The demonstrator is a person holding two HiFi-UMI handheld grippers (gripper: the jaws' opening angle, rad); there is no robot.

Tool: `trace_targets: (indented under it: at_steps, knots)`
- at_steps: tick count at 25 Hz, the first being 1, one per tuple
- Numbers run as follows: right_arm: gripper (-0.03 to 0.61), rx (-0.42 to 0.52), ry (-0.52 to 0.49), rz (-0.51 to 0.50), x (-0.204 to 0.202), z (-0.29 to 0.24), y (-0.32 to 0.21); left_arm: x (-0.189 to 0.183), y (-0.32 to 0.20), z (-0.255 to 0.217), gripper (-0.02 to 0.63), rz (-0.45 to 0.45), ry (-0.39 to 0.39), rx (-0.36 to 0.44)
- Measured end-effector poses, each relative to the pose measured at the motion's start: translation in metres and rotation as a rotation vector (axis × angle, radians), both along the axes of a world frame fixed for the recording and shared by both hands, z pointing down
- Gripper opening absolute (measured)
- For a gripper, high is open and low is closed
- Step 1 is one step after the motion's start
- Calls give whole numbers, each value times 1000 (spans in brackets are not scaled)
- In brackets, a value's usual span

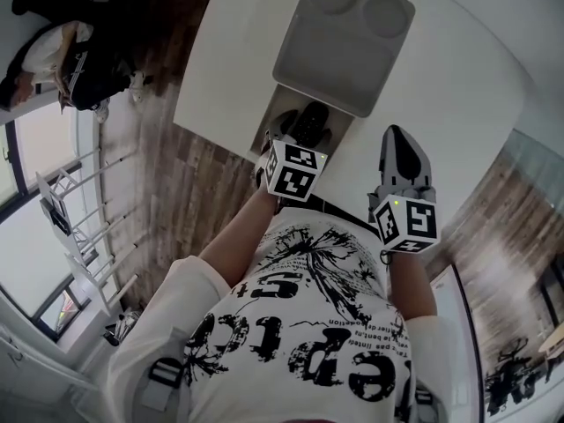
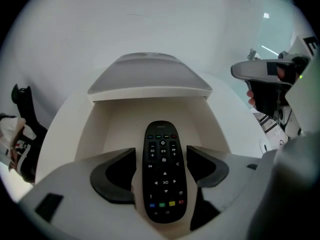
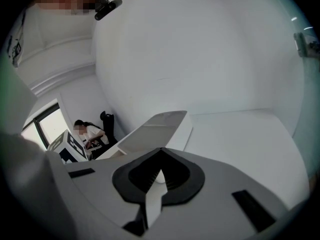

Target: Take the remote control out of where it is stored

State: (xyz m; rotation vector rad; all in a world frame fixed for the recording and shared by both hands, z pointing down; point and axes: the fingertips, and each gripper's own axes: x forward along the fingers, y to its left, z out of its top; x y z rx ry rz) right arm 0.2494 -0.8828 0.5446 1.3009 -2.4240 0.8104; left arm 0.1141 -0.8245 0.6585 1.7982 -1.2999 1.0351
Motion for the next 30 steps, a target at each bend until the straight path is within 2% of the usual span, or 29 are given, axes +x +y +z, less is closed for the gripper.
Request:
trace_targets:
  at_steps: [7, 11, 18, 24, 30]
  knots:
    - [-6, 6, -36, 38, 6, -12, -5, -1, 0, 2, 326, -1, -13, 6]
    - [-6, 28, -26, 47, 8, -18, -2, -4, 0, 3, 267, -29, -6, 11]
    - [-6, 70, -6, 56, 2, -34, 9, -2, 1, -7, 264, -38, 75, 24]
    - [-6, 121, 9, 64, -3, -54, 23, -6, 7, -52, 264, -27, 121, 132]
    - [-6, 186, 16, 87, -17, -79, 27, -8, -14, -123, 264, -2, 186, 350]
